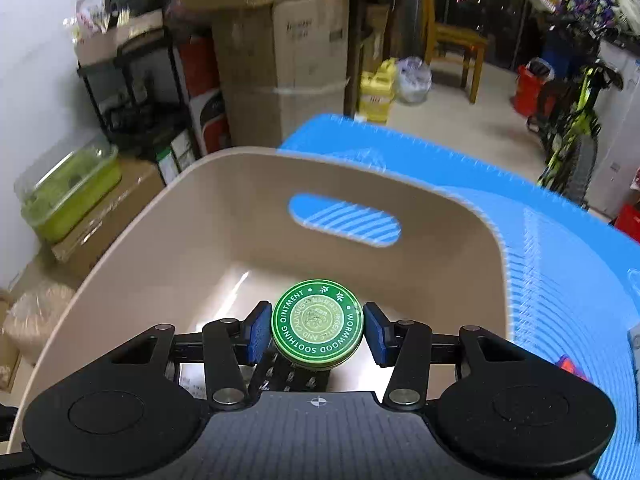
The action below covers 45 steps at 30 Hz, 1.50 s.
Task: Organize rigid objects
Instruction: 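Place the green ointment tin on the remote and open the right gripper, then move the right gripper to the orange-purple toy and grasp it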
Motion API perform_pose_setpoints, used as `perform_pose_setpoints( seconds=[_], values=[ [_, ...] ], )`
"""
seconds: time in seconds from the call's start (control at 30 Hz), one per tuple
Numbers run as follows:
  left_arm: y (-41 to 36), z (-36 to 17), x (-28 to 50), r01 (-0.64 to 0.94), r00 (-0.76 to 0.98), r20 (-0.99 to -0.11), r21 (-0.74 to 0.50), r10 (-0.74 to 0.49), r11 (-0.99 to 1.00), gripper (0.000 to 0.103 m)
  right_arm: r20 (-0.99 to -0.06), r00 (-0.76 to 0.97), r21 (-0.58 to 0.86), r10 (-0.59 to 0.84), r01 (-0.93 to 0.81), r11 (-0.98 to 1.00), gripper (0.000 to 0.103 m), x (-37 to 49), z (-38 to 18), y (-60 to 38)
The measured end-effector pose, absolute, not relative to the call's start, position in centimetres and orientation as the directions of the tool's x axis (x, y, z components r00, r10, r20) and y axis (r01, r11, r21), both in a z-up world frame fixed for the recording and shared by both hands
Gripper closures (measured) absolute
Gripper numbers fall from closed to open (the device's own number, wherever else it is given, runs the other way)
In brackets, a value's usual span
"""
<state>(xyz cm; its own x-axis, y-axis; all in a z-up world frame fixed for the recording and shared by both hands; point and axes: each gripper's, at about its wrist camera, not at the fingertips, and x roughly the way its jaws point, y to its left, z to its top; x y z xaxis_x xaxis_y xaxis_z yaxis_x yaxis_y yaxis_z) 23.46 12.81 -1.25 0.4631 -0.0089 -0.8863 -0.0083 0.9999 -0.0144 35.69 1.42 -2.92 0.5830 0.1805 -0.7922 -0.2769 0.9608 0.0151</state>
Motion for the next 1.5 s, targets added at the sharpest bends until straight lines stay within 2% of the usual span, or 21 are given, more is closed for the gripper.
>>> perform_pose_setpoints(
  seconds=[0.43,0.5,0.73,0.97,1.07,1.2,1.37,1.5],
  values=[
    [12.8,-1.3,23.5,-0.008,0.463,-0.886,-0.015,-0.009,1.0,0.099,-0.841,0.52,-0.005,0.148,-0.282,0.959,0.048,35.7,-4.6,2.4],
    [12.8,-1.2,23.5,-0.008,0.464,-0.886,-0.015,-0.009,1.0,0.099,-0.848,0.511,-0.006,0.138,-0.27,0.963,0.042,35.8,-4.7,2.2],
    [12.8,-1.3,23.6,-0.008,0.464,-0.886,-0.012,-0.007,1.0,0.099,-0.831,0.533,0.016,0.159,-0.263,0.965,0.035,35.2,-3.8,1.5],
    [12.6,-1.2,23.7,-0.01,0.466,-0.885,-0.007,-0.002,1.0,0.099,-0.79,0.564,0.078,0.24,-0.296,0.952,0.029,33.8,-0.8,-0.7],
    [12.5,-1.2,23.7,-0.01,0.466,-0.885,-0.006,-0.001,1.0,0.099,-0.752,0.614,0.05,0.239,-0.309,0.95,0.025,32.8,1.4,-2.0],
    [12.6,-1.2,23.7,-0.009,0.467,-0.884,-0.002,0.002,1.0,0.099,-0.704,0.666,0.046,0.247,-0.303,0.952,0.024,31.9,4.3,-4.7],
    [12.6,-1.2,23.6,-0.01,0.467,-0.884,0.003,0.007,1.0,0.098,-0.647,0.736,0.014,0.199,-0.25,0.968,0.022,30.9,6.2,-8.5],
    [12.6,-1.2,23.6,-0.01,0.467,-0.884,0.002,0.007,1.0,0.098,-0.658,0.735,0.007,0.162,-0.209,0.978,0.022,30.8,5.2,-11.8]
  ],
)
